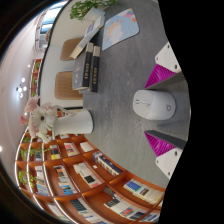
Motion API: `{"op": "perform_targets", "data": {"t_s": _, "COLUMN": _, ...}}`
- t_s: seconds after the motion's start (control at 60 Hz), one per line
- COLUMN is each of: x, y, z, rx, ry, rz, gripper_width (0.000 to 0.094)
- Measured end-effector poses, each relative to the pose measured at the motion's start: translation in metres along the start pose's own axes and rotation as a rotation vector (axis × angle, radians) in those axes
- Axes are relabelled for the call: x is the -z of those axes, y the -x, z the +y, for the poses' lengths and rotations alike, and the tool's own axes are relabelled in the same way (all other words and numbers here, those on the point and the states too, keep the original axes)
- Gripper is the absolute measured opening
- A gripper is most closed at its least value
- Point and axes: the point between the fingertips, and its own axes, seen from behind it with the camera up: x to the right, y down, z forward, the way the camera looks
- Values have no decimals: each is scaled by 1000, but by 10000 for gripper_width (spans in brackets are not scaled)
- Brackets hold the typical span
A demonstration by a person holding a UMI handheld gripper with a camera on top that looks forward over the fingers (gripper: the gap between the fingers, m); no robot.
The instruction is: Arrange mouse
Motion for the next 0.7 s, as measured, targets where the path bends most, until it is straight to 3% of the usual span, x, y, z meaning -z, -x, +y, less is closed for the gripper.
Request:
{"op": "perform_targets", "data": {"t_s": 0.2, "x": -24, "y": 8, "z": -5, "rx": 67, "ry": 57, "rz": 7, "gripper_width": 771}}
{"op": "perform_targets", "data": {"t_s": 0.283, "x": -25, "y": 3, "z": -6, "rx": 65, "ry": 62, "rz": 34, "gripper_width": 629}}
{"op": "perform_targets", "data": {"t_s": 0.317, "x": -26, "y": -1, "z": -7, "rx": 53, "ry": 58, "rz": 49, "gripper_width": 518}}
{"op": "perform_targets", "data": {"t_s": 0.467, "x": -29, "y": -2, "z": -4, "rx": 75, "ry": 121, "rz": 39, "gripper_width": 376}}
{"op": "perform_targets", "data": {"t_s": 0.55, "x": -33, "y": 3, "z": -9, "rx": 102, "ry": 88, "rz": 30, "gripper_width": 309}}
{"op": "perform_targets", "data": {"t_s": 0.7, "x": -34, "y": 4, "z": -9, "rx": 111, "ry": 90, "rz": 27, "gripper_width": 306}}
